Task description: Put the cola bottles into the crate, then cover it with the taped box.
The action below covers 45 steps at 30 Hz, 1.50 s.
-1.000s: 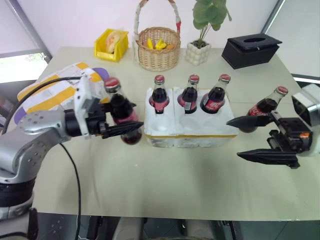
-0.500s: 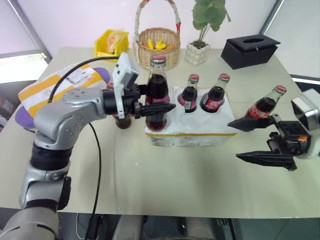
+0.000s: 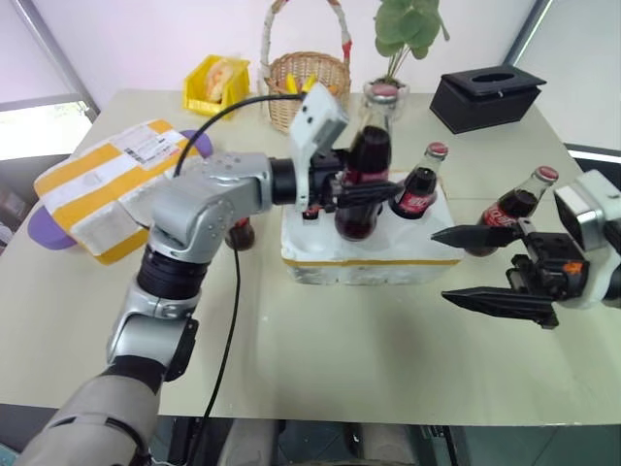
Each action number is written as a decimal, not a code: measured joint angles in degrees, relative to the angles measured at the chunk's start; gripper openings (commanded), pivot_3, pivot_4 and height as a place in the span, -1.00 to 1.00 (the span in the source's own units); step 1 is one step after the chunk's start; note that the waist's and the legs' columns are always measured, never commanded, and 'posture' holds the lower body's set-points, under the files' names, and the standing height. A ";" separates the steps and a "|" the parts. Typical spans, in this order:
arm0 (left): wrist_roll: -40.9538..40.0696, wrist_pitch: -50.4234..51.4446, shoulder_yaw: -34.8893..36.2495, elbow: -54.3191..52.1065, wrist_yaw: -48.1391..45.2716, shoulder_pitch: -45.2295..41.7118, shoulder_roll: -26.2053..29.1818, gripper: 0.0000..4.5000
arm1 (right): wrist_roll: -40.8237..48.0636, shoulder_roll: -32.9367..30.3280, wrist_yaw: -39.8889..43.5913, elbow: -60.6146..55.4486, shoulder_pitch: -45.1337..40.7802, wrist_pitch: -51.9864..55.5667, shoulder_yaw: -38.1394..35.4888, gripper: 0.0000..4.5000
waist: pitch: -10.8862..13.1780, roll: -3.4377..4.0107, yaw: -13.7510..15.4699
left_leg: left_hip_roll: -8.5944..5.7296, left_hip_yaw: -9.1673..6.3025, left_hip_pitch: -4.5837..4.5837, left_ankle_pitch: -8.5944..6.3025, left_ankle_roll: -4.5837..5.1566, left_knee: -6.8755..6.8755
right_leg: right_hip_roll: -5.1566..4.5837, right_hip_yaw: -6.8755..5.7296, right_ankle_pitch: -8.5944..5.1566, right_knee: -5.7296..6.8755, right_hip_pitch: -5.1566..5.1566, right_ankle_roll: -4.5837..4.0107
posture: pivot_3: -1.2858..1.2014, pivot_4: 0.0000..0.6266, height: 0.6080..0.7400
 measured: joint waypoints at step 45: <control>13.86 -6.53 -6.10 -3.84 4.33 10.24 -4.65 0.97 | -9.01 0.42 -6.90 4.13 -2.11 -2.43 3.32 1.00 | -0.02 0.03 0.01 | -0.01 0.02 0.03 0.01 0.00 0.13 | 0.00 0.04 0.08 0.03 0.08 0.02 | 0.03 -0.52 0.97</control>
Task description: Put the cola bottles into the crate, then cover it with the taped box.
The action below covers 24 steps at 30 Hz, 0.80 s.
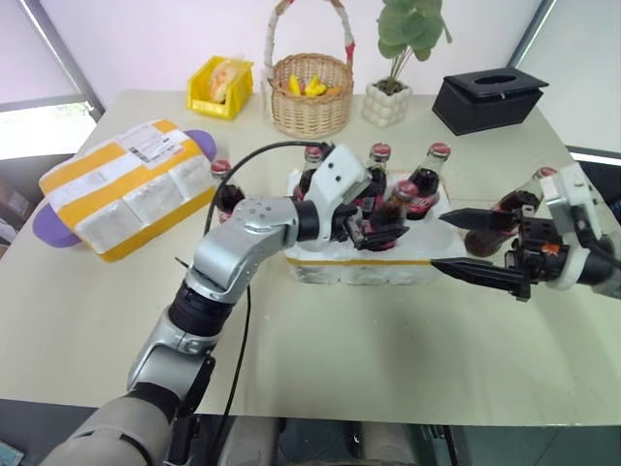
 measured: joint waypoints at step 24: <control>-5.76 -8.37 24.09 -0.40 2.60 -7.94 12.76 0.97 | -2.09 1.61 3.61 4.93 -5.87 -0.61 6.42 1.00 | 0.00 0.00 -0.28 | 0.01 0.02 0.05 0.02 -0.03 0.01 | 0.03 0.02 0.09 0.02 0.01 0.05 | 0.03 -0.52 0.97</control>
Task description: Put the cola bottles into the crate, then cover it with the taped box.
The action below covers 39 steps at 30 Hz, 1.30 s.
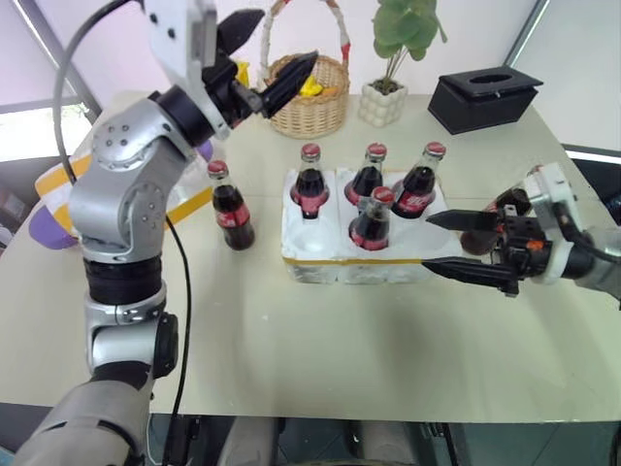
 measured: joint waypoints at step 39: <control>-6.84 3.93 12.80 -2.70 -7.39 40.92 14.46 0.97 | -3.87 2.35 2.64 3.59 -1.32 -0.47 2.13 1.00 | 0.02 0.02 0.09 | 0.14 0.07 0.05 0.11 -0.19 -0.10 | 0.12 0.17 0.21 -0.08 -0.13 -0.41 | 0.03 -0.52 0.97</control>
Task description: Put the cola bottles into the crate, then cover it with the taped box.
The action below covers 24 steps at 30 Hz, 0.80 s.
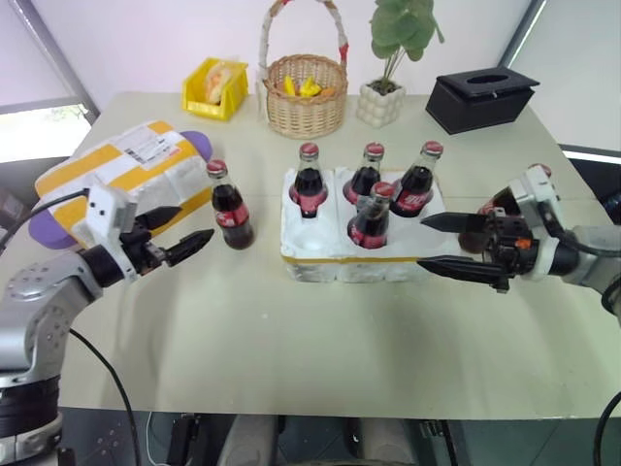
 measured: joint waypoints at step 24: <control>10.09 -11.67 -12.74 22.30 -2.51 -16.42 -7.66 0.97 | 1.61 -0.10 -0.70 -3.07 2.98 0.99 -2.95 1.00 | 0.00 0.00 0.04 | 0.00 -0.01 0.00 0.01 -0.01 0.01 | 0.03 0.00 0.08 0.01 0.01 0.14 | 0.03 -0.52 0.97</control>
